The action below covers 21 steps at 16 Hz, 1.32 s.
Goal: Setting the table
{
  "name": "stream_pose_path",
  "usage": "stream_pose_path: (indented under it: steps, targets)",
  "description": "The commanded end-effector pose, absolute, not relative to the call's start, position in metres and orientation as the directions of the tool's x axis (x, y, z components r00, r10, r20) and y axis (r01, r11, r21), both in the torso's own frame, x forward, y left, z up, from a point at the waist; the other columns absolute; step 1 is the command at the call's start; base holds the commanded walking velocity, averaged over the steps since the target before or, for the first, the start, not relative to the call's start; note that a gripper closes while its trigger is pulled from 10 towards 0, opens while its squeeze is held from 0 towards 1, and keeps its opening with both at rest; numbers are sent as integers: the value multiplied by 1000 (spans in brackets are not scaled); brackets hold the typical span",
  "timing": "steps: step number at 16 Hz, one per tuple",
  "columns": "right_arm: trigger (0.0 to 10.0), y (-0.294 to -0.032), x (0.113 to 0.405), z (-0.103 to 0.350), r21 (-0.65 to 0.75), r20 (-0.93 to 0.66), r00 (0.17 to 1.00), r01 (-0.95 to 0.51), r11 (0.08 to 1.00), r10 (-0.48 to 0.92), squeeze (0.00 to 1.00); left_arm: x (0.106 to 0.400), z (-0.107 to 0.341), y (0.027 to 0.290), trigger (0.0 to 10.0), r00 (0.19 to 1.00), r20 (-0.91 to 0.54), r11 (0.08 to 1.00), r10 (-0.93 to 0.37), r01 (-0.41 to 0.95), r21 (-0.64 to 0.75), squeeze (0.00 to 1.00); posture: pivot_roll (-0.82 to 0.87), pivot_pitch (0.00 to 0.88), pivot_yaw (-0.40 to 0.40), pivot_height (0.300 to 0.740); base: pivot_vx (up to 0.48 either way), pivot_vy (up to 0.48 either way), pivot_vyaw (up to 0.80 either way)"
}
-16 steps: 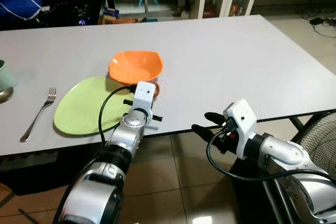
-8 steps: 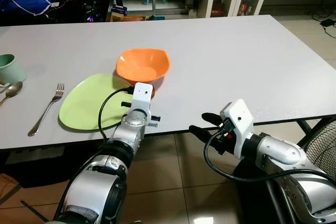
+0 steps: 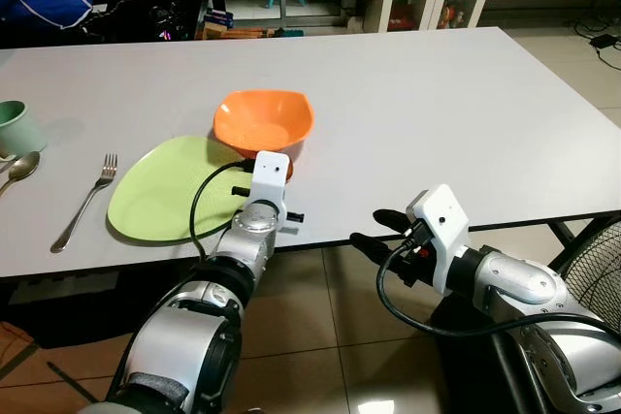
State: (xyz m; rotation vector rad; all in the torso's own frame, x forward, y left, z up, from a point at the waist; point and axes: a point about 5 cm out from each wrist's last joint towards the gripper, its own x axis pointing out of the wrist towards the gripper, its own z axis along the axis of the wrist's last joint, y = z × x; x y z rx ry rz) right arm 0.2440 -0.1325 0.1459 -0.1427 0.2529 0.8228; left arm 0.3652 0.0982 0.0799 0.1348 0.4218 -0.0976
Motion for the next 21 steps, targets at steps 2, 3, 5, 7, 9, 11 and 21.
stream_pose_path:
  steps: [2,3,5,7,9,11,21]
  targets:
    - [10000,-133,243,149,-47,-279,653,-741,670,704,0,370,88,95,10000,916,-393,989,-80,122,85,0,-120,0,40,740,0,0,0]
    - [10000,-133,243,149,-47,-280,655,-740,671,702,0,371,89,94,10000,916,-392,990,-83,120,71,0,-121,0,41,740,0,0,0]
    - [10000,-134,243,149,-49,-280,659,-736,675,698,0,372,91,94,10000,918,-390,992,-72,105,66,1000,-123,0,42,740,0,0,0]
    - [10000,-135,242,148,-49,-281,661,-734,677,696,0,372,91,94,10000,919,-388,993,-67,97,60,1000,-124,0,44,740,0,0,0]
    - [10000,-135,242,148,-51,-282,662,-733,678,694,0,372,90,94,10000,918,-389,994,-74,100,46,1000,-124,0,45,740,0,0,0]
    - [10000,-134,242,148,-53,-282,665,-730,681,691,0,371,90,92,10000,918,-389,994,-80,104,41,1000,-124,0,45,740,0,0,0]
    - [10000,-138,240,155,-39,-237,688,-712,701,686,0,379,141,84,10000,975,3,962,-222,219,161,0,-117,0,48,740,0,0,0]
